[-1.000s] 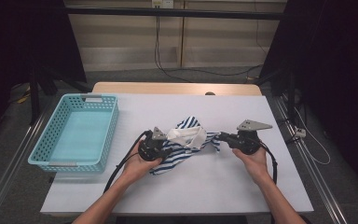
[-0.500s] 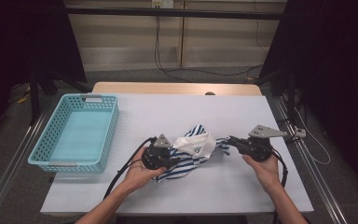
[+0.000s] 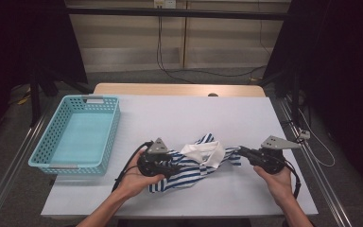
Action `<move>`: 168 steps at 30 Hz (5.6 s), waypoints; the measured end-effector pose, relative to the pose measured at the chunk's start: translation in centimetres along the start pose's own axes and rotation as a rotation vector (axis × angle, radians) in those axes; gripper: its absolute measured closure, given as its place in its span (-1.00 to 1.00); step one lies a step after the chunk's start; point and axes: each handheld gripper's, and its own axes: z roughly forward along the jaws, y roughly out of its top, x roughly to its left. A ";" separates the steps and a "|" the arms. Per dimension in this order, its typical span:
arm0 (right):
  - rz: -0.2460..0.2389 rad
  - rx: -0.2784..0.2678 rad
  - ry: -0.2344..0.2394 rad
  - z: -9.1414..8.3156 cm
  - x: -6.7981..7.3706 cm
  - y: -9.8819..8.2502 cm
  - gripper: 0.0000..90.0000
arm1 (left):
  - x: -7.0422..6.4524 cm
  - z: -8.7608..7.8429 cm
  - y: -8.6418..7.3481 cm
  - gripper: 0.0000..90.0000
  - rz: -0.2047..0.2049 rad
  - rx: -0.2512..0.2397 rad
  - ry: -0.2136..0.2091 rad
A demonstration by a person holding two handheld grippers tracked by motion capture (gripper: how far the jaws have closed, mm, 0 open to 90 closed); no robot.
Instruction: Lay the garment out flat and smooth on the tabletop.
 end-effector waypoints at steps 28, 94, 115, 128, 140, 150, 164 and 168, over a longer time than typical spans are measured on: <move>0.012 0.014 -0.002 0.5 -0.3 -0.4 0.99 | 0.1 2.5 -1.0 0.43 0.079 0.098 0.040; -0.061 -0.162 -0.025 1.5 -2.9 9.4 1.00 | 8.5 -4.7 7.4 0.99 -0.165 -0.279 0.240; 0.024 -0.020 -0.062 9.7 -7.5 9.7 1.00 | 14.3 0.5 7.6 0.99 -0.257 -0.152 0.329; 0.055 0.040 -0.180 13.5 -9.9 9.0 0.44 | 15.9 1.9 6.6 0.14 -0.304 -0.148 0.350; 0.050 0.053 -0.094 11.5 -7.7 6.4 0.36 | 12.6 0.3 5.5 -0.79 -0.269 -0.171 0.279; 0.079 0.088 -0.079 13.7 -8.4 5.0 0.36 | 12.0 1.1 3.3 -0.80 -0.273 -0.146 0.269; 0.101 0.090 -0.096 14.6 -8.8 4.9 0.37 | 11.2 0.5 2.3 -0.87 -0.264 -0.147 0.282; 0.113 0.083 -0.118 14.2 -9.4 5.2 0.44 | 10.9 0.2 2.3 -0.87 -0.260 -0.161 0.282</move>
